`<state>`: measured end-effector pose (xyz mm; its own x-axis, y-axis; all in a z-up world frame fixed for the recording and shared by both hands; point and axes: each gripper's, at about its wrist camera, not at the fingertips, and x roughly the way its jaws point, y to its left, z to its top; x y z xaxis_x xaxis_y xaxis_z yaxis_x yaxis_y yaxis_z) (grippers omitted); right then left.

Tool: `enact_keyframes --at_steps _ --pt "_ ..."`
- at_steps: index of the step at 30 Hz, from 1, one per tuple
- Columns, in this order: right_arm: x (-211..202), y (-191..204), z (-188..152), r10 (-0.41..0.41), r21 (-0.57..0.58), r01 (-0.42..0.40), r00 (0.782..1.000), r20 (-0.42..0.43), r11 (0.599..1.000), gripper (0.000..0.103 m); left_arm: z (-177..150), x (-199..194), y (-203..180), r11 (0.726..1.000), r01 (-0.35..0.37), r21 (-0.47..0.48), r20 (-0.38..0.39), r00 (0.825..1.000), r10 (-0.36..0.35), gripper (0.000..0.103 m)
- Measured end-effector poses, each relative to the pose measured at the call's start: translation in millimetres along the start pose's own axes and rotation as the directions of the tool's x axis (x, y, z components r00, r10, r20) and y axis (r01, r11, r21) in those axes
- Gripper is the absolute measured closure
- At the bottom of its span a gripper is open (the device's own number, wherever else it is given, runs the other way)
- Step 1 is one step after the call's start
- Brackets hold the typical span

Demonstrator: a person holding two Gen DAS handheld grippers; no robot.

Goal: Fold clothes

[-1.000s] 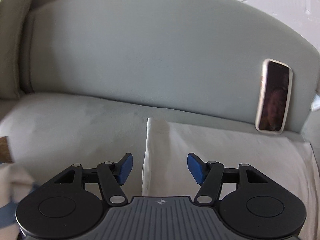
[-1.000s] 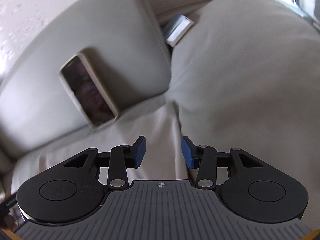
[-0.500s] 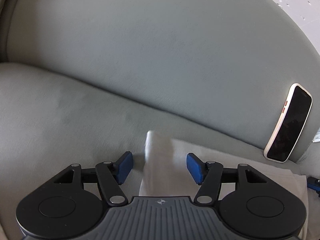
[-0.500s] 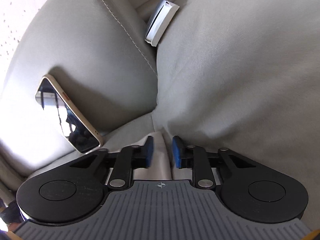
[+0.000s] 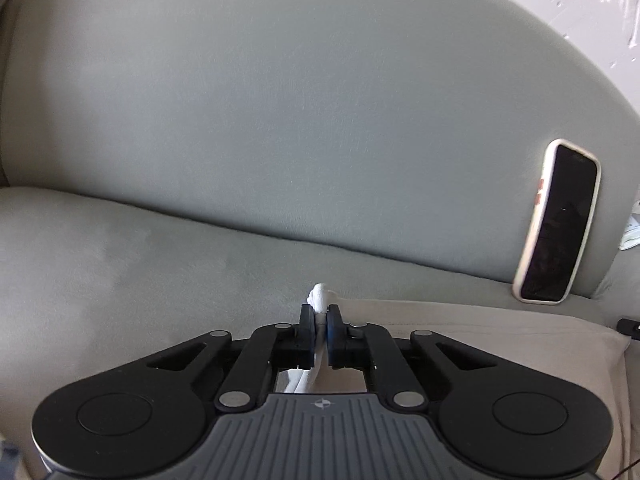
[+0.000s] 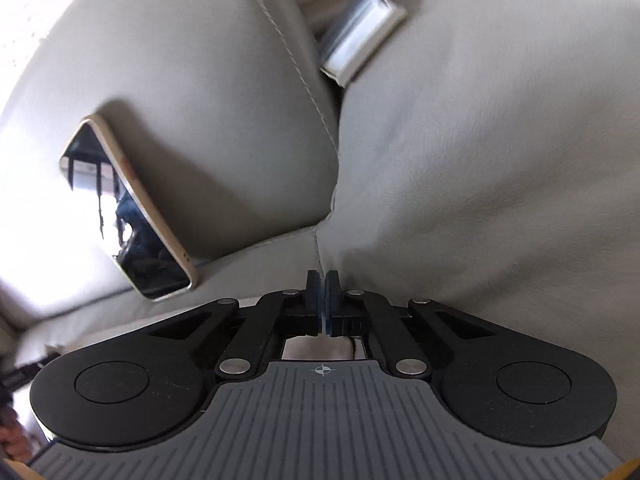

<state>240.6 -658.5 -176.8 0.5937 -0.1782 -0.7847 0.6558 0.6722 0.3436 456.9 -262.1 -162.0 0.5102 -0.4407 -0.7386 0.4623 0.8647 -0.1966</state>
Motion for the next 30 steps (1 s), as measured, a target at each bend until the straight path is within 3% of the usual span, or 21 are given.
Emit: enact_keyframes --at_steps 7,15,23,30 --pt "-80.6 16.4 -6.1 0.029 -0.013 -0.029 0.997 0.065 1.000 0.102 -0.2 -71.3 -0.1 1.000 0.017 -0.003 0.003 1.000 -0.017 0.099" --pt "-194.2 34.7 -33.7 0.070 -0.031 -0.068 0.996 0.050 0.997 0.102 -23.5 -171.0 -1.9 0.997 0.064 -0.048 -0.041 0.997 -0.066 0.099" --pt "-287.6 3.0 -117.1 0.097 0.032 -0.098 0.995 0.037 0.995 0.102 -130.9 -253.9 14.0 0.993 0.095 -0.067 -0.067 0.993 -0.099 0.099" --pt "-305.0 -35.8 -201.0 0.087 0.129 -0.084 0.996 -0.024 0.988 0.102 -224.7 -277.8 14.3 0.994 0.060 -0.094 -0.079 0.995 -0.067 0.099"
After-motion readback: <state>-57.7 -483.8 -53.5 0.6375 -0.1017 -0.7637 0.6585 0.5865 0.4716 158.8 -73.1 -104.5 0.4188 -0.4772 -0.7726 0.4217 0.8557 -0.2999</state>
